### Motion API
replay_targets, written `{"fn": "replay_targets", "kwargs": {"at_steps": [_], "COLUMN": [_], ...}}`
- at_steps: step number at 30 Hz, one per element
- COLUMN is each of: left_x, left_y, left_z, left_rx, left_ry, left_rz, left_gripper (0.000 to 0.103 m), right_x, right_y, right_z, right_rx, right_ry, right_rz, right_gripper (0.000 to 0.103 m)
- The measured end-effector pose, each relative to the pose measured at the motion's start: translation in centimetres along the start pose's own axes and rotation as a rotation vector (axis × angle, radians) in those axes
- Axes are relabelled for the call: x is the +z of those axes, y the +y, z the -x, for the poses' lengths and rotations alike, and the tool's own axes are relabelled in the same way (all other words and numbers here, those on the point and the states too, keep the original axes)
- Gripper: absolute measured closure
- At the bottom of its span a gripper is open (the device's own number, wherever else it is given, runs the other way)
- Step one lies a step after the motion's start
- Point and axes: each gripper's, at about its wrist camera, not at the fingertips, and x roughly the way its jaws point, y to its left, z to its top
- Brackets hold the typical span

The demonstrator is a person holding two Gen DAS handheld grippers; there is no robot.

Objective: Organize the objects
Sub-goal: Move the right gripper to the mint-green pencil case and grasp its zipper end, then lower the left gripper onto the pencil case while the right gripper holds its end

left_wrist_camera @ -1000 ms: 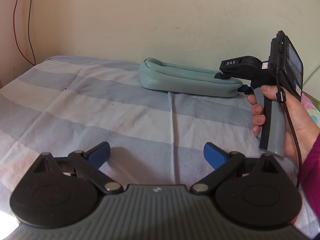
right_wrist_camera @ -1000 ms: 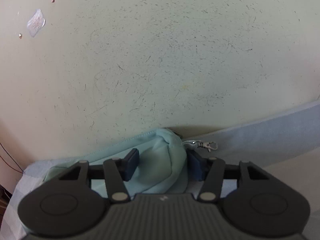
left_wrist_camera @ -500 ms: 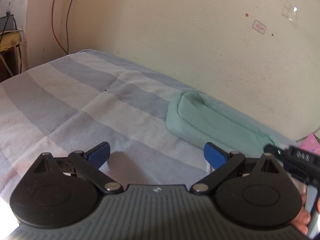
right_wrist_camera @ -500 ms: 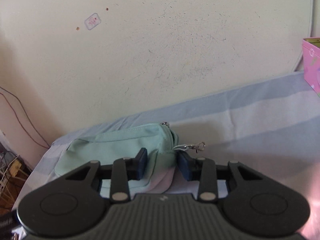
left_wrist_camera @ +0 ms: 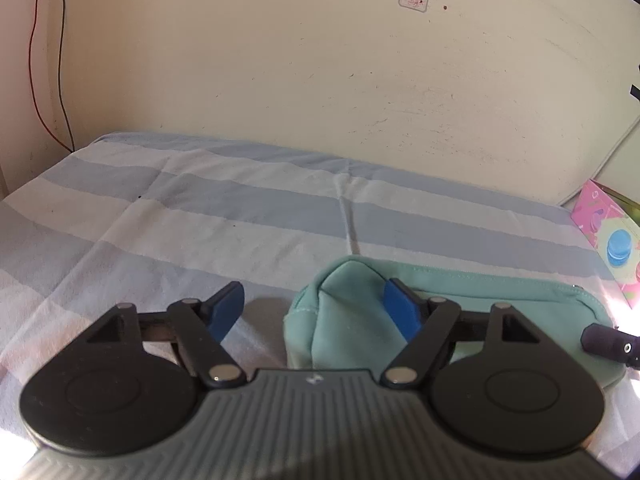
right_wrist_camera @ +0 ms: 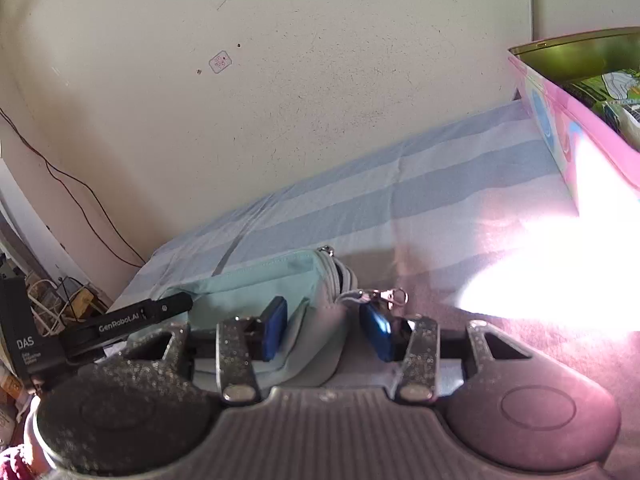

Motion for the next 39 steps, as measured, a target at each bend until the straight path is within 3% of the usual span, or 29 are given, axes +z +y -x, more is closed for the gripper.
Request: {"fn": "replay_targets", "kwargs": {"at_steps": [14, 21, 24, 27, 28, 39], "left_x": [-0.1, -1.0, -1.0, -1.3, -1.3, -1.5], "left_y": [-0.1, 1.1, 0.5, -0.7, -1.0, -1.1], "left_z": [0.2, 1.8, 1.7, 1.6, 1.6, 1.6], "left_rx": [-0.004, -0.114, -0.113, -0.139, -0.129, -0.135], "left_ry": [-0.003, 0.043, 0.038, 0.029, 0.025, 0.030], "left_rz": [0.004, 0.034, 0.010, -0.046, -0.058, -0.070], "left_gripper": [0.025, 0.017, 0.018, 0.029, 0.029, 0.031], "right_x": [-0.6, -0.6, -0.6, -0.7, -0.8, -1.2], "right_y": [0.7, 0.7, 0.9, 1.4, 1.6, 2.3], "right_z": [-0.1, -0.2, -0.4, -0.6, -0.7, -0.3], "right_rx": [0.003, 0.010, 0.008, -0.005, -0.007, -0.041], "right_ry": [0.000, 0.003, 0.005, 0.010, 0.013, 0.021], "right_rz": [0.063, 0.057, 0.069, 0.105, 0.117, 0.157], "right_gripper": [0.043, 0.042, 0.042, 0.042, 0.047, 0.053]}}
